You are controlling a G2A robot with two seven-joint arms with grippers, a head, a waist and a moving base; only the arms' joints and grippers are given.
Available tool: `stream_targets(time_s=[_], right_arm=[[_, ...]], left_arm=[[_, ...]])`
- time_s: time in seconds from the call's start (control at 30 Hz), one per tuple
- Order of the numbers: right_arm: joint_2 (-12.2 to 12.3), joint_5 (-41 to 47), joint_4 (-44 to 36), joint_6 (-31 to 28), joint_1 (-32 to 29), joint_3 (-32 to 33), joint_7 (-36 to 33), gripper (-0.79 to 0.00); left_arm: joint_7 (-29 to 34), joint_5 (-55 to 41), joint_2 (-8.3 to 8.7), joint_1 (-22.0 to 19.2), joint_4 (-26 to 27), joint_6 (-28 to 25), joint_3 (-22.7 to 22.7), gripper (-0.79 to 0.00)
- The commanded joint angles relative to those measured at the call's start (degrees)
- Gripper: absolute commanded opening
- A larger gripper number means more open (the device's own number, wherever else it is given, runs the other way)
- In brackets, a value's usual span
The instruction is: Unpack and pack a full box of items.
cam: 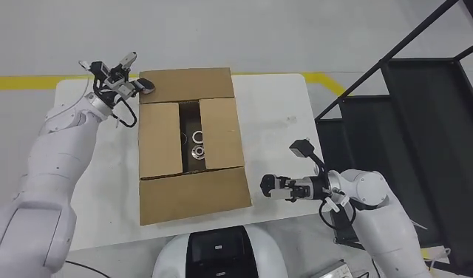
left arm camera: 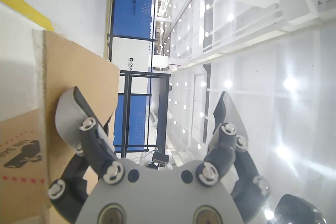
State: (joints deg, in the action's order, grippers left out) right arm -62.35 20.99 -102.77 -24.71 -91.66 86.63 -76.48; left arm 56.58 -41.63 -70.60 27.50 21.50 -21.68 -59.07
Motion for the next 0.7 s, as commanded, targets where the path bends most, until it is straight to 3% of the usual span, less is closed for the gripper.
stream_targets(time_s=[0.0,0.37,0.67], right_arm=[[0.1,-0.2,0.1,0.2,0.4,-0.5,0.0,0.000],[0.5,-1.4,0.7,1.7,3.0,-3.9,0.6,0.000],[0.4,-2.3,0.6,3.7,7.2,-8.0,3.0,0.000]], left_arm=[[-1.6,2.1,-0.22,-0.6,-1.0,-0.2,0.6,0.000],[-5.9,13.5,-0.16,-2.1,-3.5,-4.7,3.1,0.000],[6.3,-0.2,1.81,-1.9,-2.7,-5.6,-4.9,0.000]])
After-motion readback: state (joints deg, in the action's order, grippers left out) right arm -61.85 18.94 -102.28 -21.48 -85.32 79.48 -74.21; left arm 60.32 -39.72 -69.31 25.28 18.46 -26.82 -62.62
